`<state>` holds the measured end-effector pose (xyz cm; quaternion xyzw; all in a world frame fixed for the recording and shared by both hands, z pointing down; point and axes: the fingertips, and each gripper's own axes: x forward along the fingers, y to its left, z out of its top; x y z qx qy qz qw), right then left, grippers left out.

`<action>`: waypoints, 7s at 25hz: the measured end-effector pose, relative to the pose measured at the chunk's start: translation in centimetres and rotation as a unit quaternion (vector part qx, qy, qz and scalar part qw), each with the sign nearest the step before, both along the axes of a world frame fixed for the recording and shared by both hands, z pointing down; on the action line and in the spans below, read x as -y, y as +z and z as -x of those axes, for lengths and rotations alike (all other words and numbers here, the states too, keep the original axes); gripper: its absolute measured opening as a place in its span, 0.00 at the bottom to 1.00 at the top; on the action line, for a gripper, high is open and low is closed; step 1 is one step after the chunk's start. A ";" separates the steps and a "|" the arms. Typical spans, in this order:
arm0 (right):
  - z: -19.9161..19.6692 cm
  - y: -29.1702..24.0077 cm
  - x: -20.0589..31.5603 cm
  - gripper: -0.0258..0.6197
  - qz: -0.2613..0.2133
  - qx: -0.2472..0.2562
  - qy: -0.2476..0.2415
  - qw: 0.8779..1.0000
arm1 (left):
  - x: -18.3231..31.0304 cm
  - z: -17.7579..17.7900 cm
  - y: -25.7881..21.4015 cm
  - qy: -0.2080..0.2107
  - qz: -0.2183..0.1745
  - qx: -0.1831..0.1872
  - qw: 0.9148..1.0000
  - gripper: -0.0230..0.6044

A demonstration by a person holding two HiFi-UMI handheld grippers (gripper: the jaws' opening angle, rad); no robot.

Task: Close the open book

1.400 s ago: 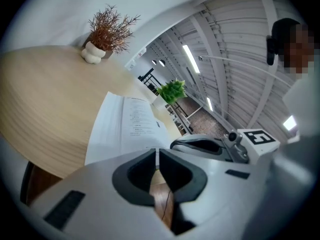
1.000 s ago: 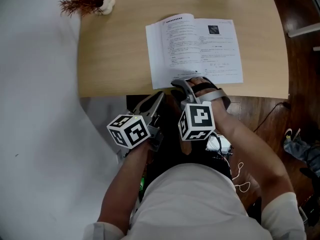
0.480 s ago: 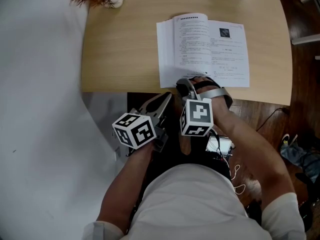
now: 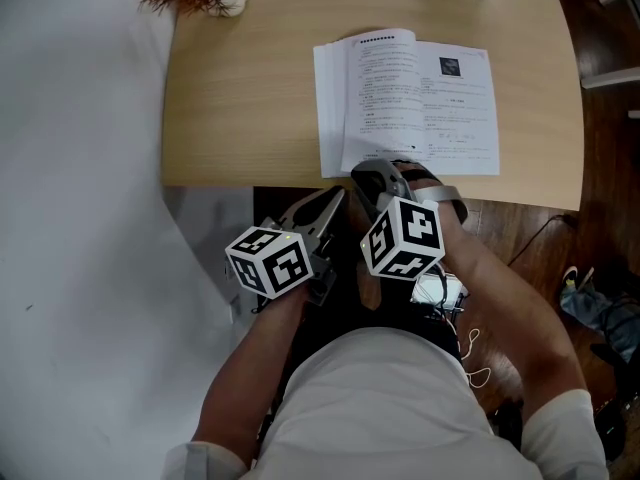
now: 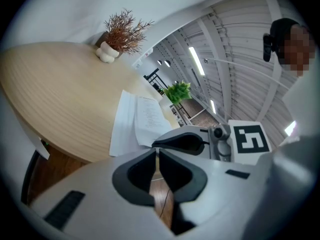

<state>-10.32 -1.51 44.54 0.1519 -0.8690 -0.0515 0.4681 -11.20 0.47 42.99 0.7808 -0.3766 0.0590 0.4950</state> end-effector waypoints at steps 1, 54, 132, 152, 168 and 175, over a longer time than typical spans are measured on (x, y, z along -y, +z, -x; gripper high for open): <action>0.0 -0.2 0.0 0.04 0.007 0.011 0.011 1.000 | 0.0 -0.1 0.0 0.001 0.000 -0.001 1.000 0.03; -18.4 -1.8 5.4 0.15 -0.060 0.075 0.375 0.922 | 5.4 -9.3 -0.6 0.066 -0.012 -0.043 0.997 0.03; -26.3 -9.2 -3.5 0.04 0.093 0.258 0.380 0.884 | -2.6 -13.4 -11.9 0.036 -0.118 -0.011 0.992 0.03; -23.1 -17.2 -6.9 0.04 0.086 0.328 0.406 0.849 | -7.0 -9.5 -17.4 0.097 -0.169 -0.022 0.981 0.03; -17.6 -21.0 -12.4 0.04 0.019 0.327 0.426 0.843 | -13.1 -4.3 -17.7 0.151 -0.179 -0.045 0.971 0.03; -16.2 -21.5 -13.9 0.04 0.003 0.319 0.427 0.846 | -14.2 -2.8 -18.3 0.155 -0.187 -0.050 0.969 0.03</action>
